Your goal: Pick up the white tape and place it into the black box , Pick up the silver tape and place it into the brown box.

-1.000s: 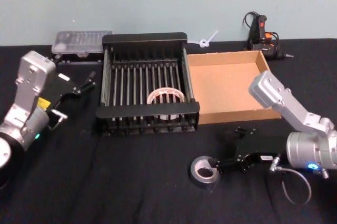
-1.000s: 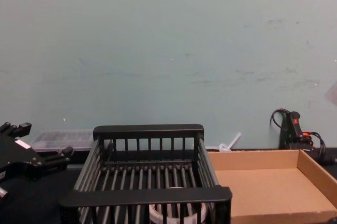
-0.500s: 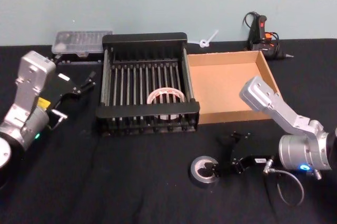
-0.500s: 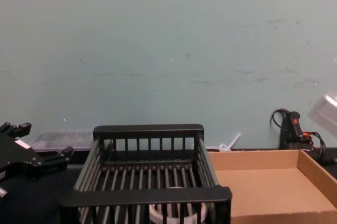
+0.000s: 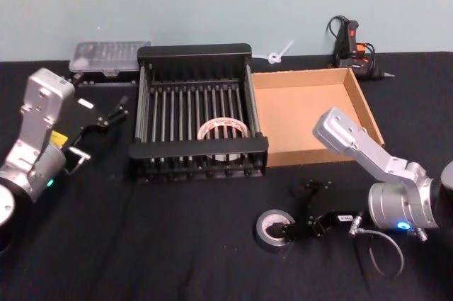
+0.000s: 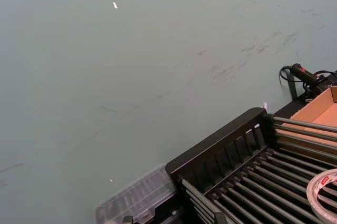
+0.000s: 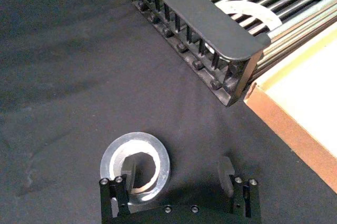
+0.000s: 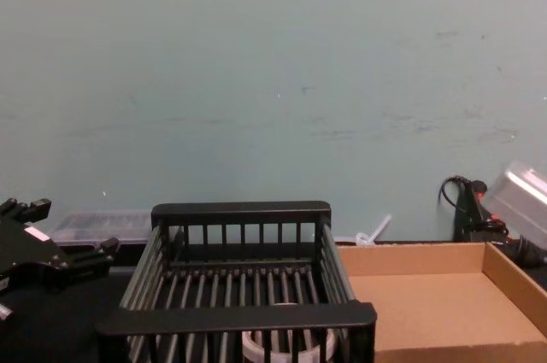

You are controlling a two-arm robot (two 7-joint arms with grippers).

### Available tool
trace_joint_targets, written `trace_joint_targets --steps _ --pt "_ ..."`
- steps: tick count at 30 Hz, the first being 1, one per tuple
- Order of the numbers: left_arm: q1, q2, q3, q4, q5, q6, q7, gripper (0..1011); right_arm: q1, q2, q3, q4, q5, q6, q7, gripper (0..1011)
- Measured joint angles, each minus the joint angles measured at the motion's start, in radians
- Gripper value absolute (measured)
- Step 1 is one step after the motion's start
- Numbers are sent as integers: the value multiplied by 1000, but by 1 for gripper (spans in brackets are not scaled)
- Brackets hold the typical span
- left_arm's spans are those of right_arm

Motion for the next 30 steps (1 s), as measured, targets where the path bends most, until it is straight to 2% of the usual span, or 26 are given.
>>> trace_joint_targets --steps 23,30 --pt "0 0 0 0 0 0 0 1001 11 -8 -11 14 -13 8 3 1003" --pt "0 0 0 0 0 0 0 1001 11 -8 -10 13 -13 8 2 860"
